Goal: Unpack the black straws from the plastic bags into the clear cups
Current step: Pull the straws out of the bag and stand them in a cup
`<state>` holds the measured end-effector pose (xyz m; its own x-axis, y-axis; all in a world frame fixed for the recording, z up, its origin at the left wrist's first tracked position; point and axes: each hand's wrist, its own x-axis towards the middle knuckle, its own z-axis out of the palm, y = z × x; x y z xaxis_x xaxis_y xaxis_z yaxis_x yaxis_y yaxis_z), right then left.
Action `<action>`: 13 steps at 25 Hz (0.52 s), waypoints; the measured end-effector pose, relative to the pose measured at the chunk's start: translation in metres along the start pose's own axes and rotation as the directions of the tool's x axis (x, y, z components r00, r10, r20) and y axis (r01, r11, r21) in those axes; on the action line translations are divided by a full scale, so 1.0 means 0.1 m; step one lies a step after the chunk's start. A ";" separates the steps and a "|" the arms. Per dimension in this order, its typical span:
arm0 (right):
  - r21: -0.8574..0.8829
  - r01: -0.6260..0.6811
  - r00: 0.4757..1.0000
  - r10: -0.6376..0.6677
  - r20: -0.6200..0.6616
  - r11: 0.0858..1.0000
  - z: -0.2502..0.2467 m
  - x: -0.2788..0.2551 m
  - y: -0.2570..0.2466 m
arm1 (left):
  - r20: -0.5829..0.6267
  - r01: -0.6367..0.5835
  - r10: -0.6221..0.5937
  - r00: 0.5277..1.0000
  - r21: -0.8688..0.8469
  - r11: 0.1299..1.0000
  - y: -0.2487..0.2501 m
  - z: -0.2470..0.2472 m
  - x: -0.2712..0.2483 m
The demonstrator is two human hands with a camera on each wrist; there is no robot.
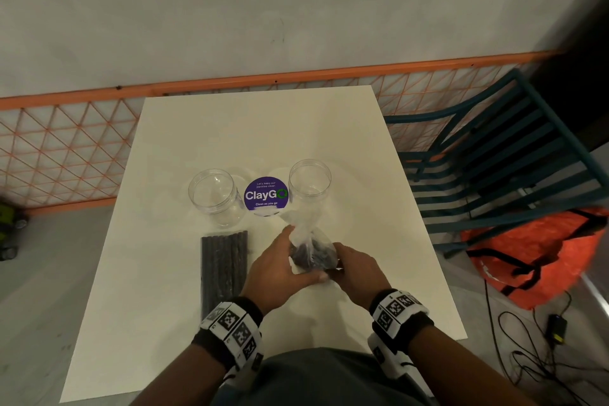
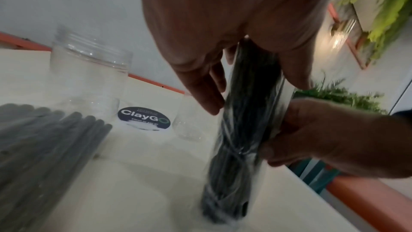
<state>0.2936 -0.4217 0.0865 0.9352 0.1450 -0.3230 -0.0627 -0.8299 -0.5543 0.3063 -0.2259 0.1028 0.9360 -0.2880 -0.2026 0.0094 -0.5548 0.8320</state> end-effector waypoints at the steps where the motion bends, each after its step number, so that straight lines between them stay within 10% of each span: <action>1: -0.060 -0.026 1.000 0.026 0.012 0.998 -0.02 0.00 0.00 | 0.000 -0.021 0.021 1.000 -0.029 0.999 0.05 -0.01 0.01; 7: 0.188 -0.110 0.990 0.090 0.113 0.976 -0.17 -0.08 -0.02 | 0.048 -0.126 0.123 0.991 0.073 0.989 0.09 0.14 0.04; 13: 0.026 -0.073 0.990 0.069 0.120 0.997 -0.19 -0.04 0.07 | 0.043 -0.129 0.133 0.990 -0.093 0.987 0.11 0.14 0.08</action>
<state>0.2965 -0.4380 0.0983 0.8799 0.1509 -0.4505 -0.1398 -0.8240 -0.5491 0.3087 -0.2455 0.1035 0.9129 -0.3926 -0.1119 -0.0785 -0.4378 0.8956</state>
